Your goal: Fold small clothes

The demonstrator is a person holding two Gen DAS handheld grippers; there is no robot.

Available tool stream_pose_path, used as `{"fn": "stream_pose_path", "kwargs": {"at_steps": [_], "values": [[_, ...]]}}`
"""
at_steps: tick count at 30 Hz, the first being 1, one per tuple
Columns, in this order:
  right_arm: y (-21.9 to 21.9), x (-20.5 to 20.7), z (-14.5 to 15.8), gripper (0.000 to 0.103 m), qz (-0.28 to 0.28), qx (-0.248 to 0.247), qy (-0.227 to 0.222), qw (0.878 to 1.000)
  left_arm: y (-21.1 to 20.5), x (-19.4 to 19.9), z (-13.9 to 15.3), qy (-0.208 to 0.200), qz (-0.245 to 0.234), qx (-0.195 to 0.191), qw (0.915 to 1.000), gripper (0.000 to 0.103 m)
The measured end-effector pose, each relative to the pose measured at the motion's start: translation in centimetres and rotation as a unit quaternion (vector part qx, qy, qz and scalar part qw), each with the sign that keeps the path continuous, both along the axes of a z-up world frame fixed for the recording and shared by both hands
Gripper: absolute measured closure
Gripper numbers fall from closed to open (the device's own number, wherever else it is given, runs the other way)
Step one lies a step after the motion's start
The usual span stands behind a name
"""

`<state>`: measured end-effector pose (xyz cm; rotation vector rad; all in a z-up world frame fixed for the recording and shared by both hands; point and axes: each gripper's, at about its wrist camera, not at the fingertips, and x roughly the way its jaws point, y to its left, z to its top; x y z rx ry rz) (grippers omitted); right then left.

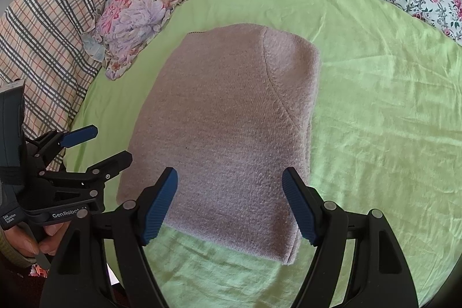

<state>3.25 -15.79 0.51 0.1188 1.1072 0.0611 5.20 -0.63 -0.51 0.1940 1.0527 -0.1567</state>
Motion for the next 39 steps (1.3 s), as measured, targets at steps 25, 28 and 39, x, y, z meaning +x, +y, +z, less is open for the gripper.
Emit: {"fn": "stream_pose_path", "kwargs": {"at_steps": [25,28,39], "values": [[-0.1,0.4,0.2,0.028,-0.001,0.0,-0.006,1.0,0.2,0.5,-0.1,0.001,0.012,-0.004,0.9999,0.016],[-0.2,0.6,0.3,0.028,-0.001,-0.001,-0.006,1.0,0.0,0.4,-0.1,-0.001,0.012,-0.004,0.9999,0.016],[-0.9,1.6,-0.5,0.028,-0.011,-0.003,-0.008,1.0,1.4,1.7,-0.7,-0.001,0.045,-0.013,0.9989,0.016]]}}
